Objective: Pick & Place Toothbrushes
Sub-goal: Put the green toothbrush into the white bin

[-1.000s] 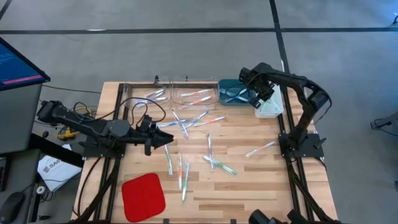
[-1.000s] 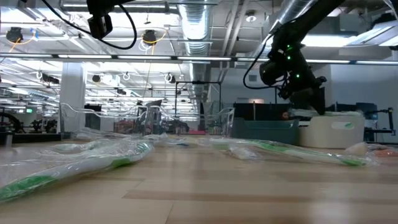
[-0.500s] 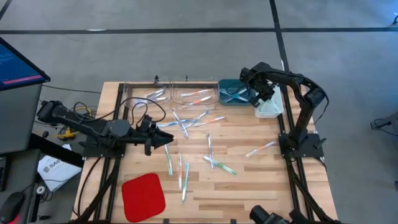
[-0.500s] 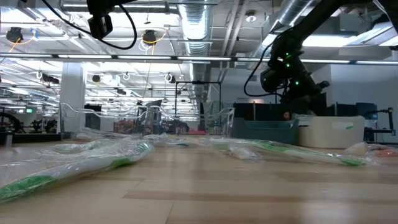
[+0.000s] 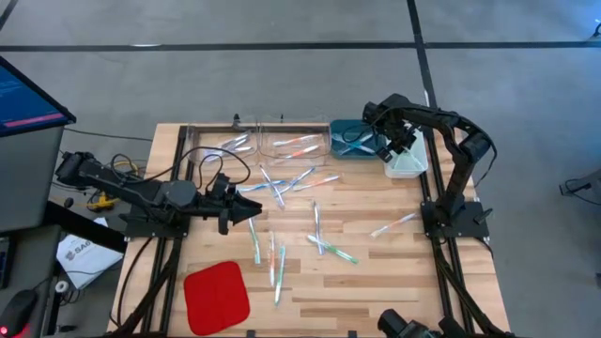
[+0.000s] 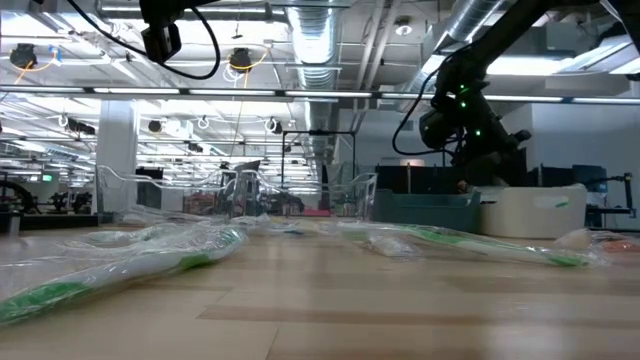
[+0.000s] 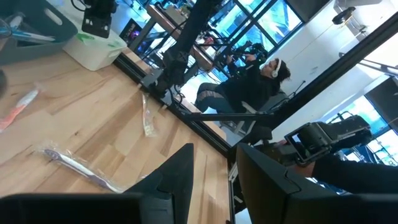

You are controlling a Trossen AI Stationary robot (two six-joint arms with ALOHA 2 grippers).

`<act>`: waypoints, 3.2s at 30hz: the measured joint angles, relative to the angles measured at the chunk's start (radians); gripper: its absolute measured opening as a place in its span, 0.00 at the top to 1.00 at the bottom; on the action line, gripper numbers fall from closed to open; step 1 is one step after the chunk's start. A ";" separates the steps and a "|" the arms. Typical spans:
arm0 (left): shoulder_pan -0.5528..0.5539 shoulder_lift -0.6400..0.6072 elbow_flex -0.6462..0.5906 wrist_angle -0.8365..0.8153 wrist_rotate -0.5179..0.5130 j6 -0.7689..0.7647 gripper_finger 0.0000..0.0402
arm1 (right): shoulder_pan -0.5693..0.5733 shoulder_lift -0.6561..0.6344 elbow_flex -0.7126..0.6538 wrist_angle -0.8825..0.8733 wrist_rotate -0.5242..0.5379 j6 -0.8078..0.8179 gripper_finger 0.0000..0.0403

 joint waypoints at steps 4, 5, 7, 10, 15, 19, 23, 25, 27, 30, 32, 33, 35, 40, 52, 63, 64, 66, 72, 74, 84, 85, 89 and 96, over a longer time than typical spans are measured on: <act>0.000 0.000 0.000 0.000 0.000 -0.002 0.71 | 0.000 0.000 0.000 -0.008 0.011 0.003 0.78; 0.000 0.000 0.000 0.000 0.000 -0.003 0.71 | 0.000 0.000 0.000 -0.014 0.016 0.003 0.76; 0.000 0.000 0.000 0.000 0.000 -0.004 0.71 | 0.000 0.000 0.000 -0.025 0.037 0.004 0.71; 0.000 0.000 0.000 0.000 0.000 -0.004 0.71 | 0.010 0.000 0.000 -0.040 0.063 0.007 0.62; 0.000 0.000 0.000 0.000 0.001 -0.004 0.71 | 0.032 0.000 0.030 -0.082 0.068 -0.002 0.50; 0.000 0.000 0.000 0.000 0.001 -0.004 0.71 | 0.060 0.000 0.110 -0.148 0.071 -0.017 0.43; 0.000 0.000 0.000 0.000 0.008 -0.003 0.71 | 0.086 -0.001 0.240 -0.195 0.071 0.001 0.41; 0.000 0.000 0.000 0.000 0.023 -0.002 0.71 | 0.099 -0.015 0.311 -0.190 0.063 0.014 0.41; 0.000 0.000 0.000 0.000 0.033 -0.002 0.71 | 0.123 -0.032 0.388 -0.193 0.063 0.035 0.41; 0.000 0.000 0.000 0.001 0.055 -0.001 0.71 | 0.160 -0.047 0.502 -0.189 0.057 0.056 0.41; 0.000 0.000 0.000 0.000 0.065 -0.001 0.71 | 0.189 -0.056 0.573 -0.181 0.043 0.056 0.41; 0.000 0.000 0.000 0.001 0.071 -0.001 0.71 | 0.204 -0.063 0.604 -0.177 0.035 0.056 0.41; 0.000 0.000 0.000 0.000 0.078 -0.001 0.71 | 0.235 -0.073 0.659 -0.167 0.032 0.056 0.41; 0.000 0.000 0.000 0.001 0.089 -0.002 0.71 | 0.340 -0.087 0.738 -0.131 0.005 0.055 0.41; 0.000 0.000 0.000 0.001 0.160 -0.030 0.71 | 0.622 -0.085 0.764 0.031 -0.210 0.103 0.41; 0.000 0.000 0.000 0.000 0.200 -0.062 0.71 | 0.881 -0.085 0.762 0.166 -0.233 0.186 0.41; 0.000 0.000 0.000 0.000 0.196 -0.077 0.71 | 0.901 -0.085 0.756 0.166 -0.233 0.198 0.41; 0.000 0.000 0.000 0.000 0.182 -0.090 0.71 | 0.942 -0.084 0.744 0.150 -0.230 0.196 0.41; 0.000 0.000 0.000 0.002 0.068 -0.159 0.71 | 1.096 -0.085 0.688 0.074 -0.233 0.155 0.41; 0.000 0.000 0.000 0.003 0.023 -0.184 0.71 | 1.153 -0.090 0.647 0.077 -0.226 0.167 0.41; -0.031 0.129 0.000 0.085 -0.085 -0.259 0.71 | 1.379 -0.259 0.272 0.424 -0.111 0.456 0.41; -0.032 0.152 0.000 0.096 -0.085 -0.273 0.71 | 1.385 -0.281 0.235 0.459 -0.097 0.518 0.41; -0.045 0.253 -0.001 0.194 -0.083 -0.340 0.71 | 1.390 -0.359 0.103 0.566 -0.071 0.785 0.41; -0.173 0.437 0.108 0.808 0.008 0.007 0.71 | 1.363 -0.388 0.050 0.622 -0.066 0.892 0.41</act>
